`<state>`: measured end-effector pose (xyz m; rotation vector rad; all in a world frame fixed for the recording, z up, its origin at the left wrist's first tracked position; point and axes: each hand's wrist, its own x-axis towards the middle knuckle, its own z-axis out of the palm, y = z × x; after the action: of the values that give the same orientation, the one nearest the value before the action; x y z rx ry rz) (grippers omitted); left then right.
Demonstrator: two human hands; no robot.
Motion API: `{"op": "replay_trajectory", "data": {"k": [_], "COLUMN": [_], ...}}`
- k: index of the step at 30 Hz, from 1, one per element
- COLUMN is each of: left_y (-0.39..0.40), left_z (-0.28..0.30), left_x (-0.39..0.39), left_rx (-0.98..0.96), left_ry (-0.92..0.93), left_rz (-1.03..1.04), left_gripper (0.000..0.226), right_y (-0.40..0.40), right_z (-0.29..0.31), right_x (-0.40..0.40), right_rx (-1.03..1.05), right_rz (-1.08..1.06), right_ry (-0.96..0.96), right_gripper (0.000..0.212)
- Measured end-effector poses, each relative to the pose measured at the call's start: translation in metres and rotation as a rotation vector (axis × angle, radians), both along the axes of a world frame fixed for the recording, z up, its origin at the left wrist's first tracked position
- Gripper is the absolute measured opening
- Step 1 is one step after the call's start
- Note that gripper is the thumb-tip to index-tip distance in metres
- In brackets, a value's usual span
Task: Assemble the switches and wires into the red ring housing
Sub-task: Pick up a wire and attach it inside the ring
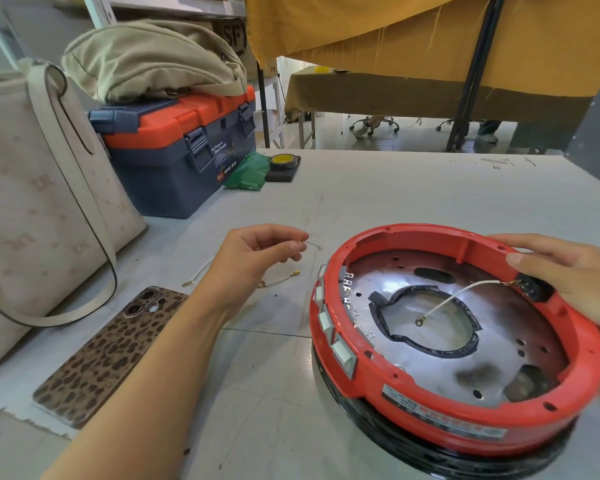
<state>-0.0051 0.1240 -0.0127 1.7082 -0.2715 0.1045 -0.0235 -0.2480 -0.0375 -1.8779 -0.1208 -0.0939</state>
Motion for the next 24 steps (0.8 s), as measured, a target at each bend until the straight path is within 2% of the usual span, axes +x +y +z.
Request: {"op": "replay_trajectory", "data": {"k": [2, 4, 18, 24], "left_y": [0.000, -0.001, -0.005, -0.007], "left_z": [-0.001, 0.000, 0.002, 0.001], "left_x": [0.000, 0.000, -0.004, -0.004], "left_rx": [0.016, 0.016, -0.067, -0.028], "left_ry": [-0.015, -0.019, 0.032, 0.011], "left_rz": [0.013, 0.016, -0.071, -0.057], "left_gripper": [0.019, 0.020, 0.023, 0.024], "right_y": [-0.001, -0.003, 0.004, 0.013], "right_z": [-0.001, -0.002, 0.007, 0.016], "right_x": [0.001, 0.002, -0.002, -0.009], "right_rx": [-0.002, -0.014, -0.053, -0.060], "right_rz": [-0.010, -0.032, -0.033, -0.045], "right_ry": [-0.001, 0.001, 0.024, 0.041], "right_gripper": [0.039, 0.030, 0.029, 0.028]}}
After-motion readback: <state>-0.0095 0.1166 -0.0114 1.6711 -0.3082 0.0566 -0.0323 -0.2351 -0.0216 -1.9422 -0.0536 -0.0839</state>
